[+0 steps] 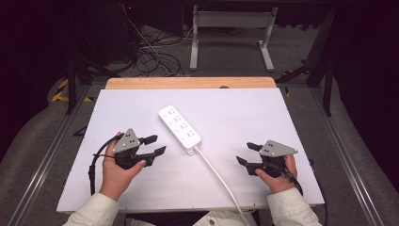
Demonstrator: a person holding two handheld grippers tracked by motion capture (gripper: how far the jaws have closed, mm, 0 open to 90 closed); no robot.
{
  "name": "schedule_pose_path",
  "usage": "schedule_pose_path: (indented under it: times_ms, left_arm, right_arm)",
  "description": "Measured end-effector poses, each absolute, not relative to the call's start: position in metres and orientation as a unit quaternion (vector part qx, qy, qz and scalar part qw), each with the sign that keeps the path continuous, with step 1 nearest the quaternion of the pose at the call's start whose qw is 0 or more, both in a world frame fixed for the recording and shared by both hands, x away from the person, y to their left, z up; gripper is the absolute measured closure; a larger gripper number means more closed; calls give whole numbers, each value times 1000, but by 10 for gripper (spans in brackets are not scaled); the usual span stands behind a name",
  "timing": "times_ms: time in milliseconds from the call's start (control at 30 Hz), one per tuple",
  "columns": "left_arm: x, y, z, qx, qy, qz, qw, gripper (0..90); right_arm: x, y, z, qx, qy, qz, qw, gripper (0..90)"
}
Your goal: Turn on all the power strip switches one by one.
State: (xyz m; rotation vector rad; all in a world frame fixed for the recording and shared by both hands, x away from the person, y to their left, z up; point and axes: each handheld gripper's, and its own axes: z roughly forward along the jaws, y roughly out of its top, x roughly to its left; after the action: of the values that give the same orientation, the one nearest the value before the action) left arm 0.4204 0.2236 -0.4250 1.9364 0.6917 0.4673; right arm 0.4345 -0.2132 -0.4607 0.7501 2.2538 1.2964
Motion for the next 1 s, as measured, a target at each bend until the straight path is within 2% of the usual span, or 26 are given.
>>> schedule_pose_path:
  times_ms: [233,267,300,1000]
  left_arm:
    - [439,215,-418,818,276,154,481,848]
    - [442,213,-418,821,277,150,477,848]
    - [446,212,-418,822,279,147,474,897]
    - [500,171,-432,850,285,126,426,899]
  right_arm:
    - [434,-212,-461,269,815,467,215,348]
    - [434,-212,-461,269,815,467,215,348]
    - [435,-212,-461,266,815,467,215,348]
    - [436,-212,-463,269,817,464,211,348]
